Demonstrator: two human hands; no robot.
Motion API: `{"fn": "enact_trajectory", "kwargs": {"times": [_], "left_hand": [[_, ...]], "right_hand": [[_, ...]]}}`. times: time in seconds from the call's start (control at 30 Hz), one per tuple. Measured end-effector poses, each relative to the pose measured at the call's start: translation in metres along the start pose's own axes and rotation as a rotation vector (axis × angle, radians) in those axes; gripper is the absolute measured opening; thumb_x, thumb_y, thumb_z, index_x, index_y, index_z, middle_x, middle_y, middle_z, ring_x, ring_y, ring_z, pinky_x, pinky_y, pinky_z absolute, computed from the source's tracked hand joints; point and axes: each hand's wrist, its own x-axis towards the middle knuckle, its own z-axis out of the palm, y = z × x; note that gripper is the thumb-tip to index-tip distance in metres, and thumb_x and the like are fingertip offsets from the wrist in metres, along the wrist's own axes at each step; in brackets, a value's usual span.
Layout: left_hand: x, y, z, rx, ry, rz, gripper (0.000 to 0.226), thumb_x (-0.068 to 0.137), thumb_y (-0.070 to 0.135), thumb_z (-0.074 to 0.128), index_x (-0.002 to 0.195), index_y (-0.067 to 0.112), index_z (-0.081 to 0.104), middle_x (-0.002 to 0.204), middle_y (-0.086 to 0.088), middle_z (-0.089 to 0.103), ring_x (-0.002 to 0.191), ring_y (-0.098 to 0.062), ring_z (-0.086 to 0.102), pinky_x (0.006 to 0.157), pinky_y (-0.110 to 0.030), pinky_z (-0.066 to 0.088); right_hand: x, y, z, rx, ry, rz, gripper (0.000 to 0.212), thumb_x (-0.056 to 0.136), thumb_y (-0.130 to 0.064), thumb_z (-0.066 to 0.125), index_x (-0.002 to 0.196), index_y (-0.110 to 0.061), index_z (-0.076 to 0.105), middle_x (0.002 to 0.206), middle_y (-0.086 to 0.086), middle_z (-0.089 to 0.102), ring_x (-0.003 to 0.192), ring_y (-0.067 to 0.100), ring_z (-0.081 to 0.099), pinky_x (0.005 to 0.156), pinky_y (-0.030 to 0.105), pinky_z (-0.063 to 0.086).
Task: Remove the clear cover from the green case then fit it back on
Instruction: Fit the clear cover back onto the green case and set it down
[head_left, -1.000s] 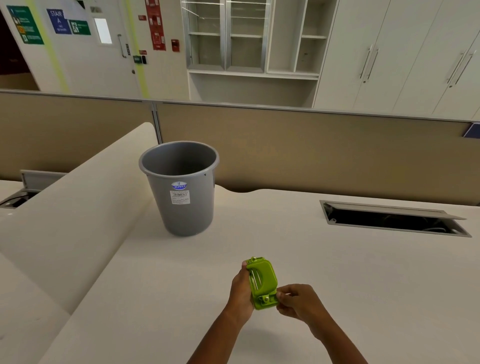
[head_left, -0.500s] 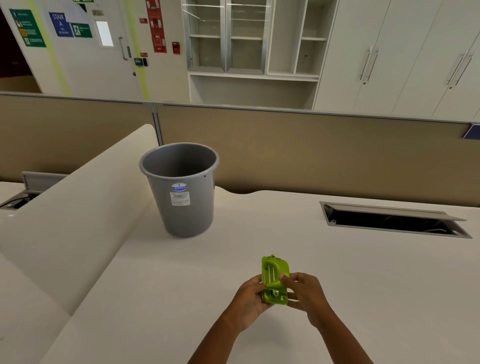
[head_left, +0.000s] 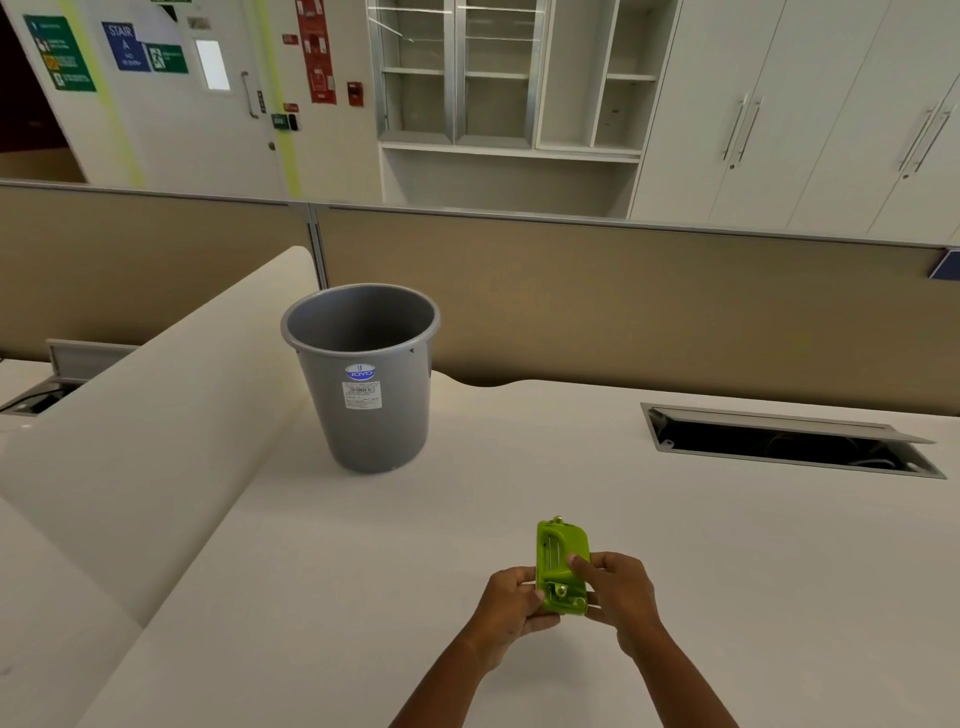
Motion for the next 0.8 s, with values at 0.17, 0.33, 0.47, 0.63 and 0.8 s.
{"fn": "enact_trajectory", "kwargs": {"times": [0.17,0.33,0.47,0.63,0.8], "left_hand": [[0.0,-0.003,0.0,0.004,0.023,0.031,0.028,0.094,-0.001,0.042,0.116,-0.007,0.056,0.098,-0.013,0.066,0.065,-0.002,0.07,0.07,-0.017,0.057],[0.006,-0.006,0.006,0.028,0.151,0.029,0.028,0.09,-0.009,0.041,0.112,-0.011,0.059,0.107,-0.027,0.066,0.052,-0.006,0.068,0.055,-0.016,0.056],[0.01,-0.009,0.009,0.02,0.247,0.01,0.031,0.089,-0.012,0.038,0.11,-0.012,0.06,0.091,-0.021,0.066,0.046,-0.006,0.065,0.047,-0.016,0.055],[0.009,-0.012,0.014,-0.016,0.303,-0.017,0.026,0.089,-0.01,0.043,0.105,-0.014,0.063,0.092,-0.026,0.068,0.037,-0.007,0.064,0.041,-0.017,0.053],[0.005,-0.015,0.017,-0.107,0.25,-0.072,0.025,0.091,-0.004,0.047,0.111,-0.013,0.059,0.105,-0.028,0.066,0.064,-0.017,0.065,0.056,-0.02,0.057]], "right_hand": [[0.001,0.003,-0.001,0.039,0.021,0.032,0.016,0.084,-0.013,0.064,0.083,0.004,0.063,0.1,0.034,0.067,0.092,0.045,0.066,0.08,0.049,0.056],[-0.003,0.002,0.005,-0.05,0.042,-0.026,0.016,0.082,-0.015,0.067,0.078,0.001,0.065,0.084,0.025,0.068,0.091,0.041,0.066,0.081,0.05,0.057],[-0.003,0.006,0.007,-0.078,0.04,-0.05,0.017,0.08,-0.013,0.069,0.067,-0.004,0.062,0.072,0.016,0.061,0.079,0.033,0.063,0.082,0.051,0.055],[-0.001,0.013,0.008,-0.08,0.07,-0.048,0.017,0.08,-0.013,0.068,0.072,0.0,0.062,0.075,0.019,0.062,0.08,0.035,0.063,0.082,0.052,0.055],[0.002,0.017,0.005,-0.094,0.115,-0.067,0.017,0.08,-0.013,0.068,0.079,0.004,0.067,0.076,0.018,0.064,0.077,0.03,0.06,0.081,0.05,0.055]]}}
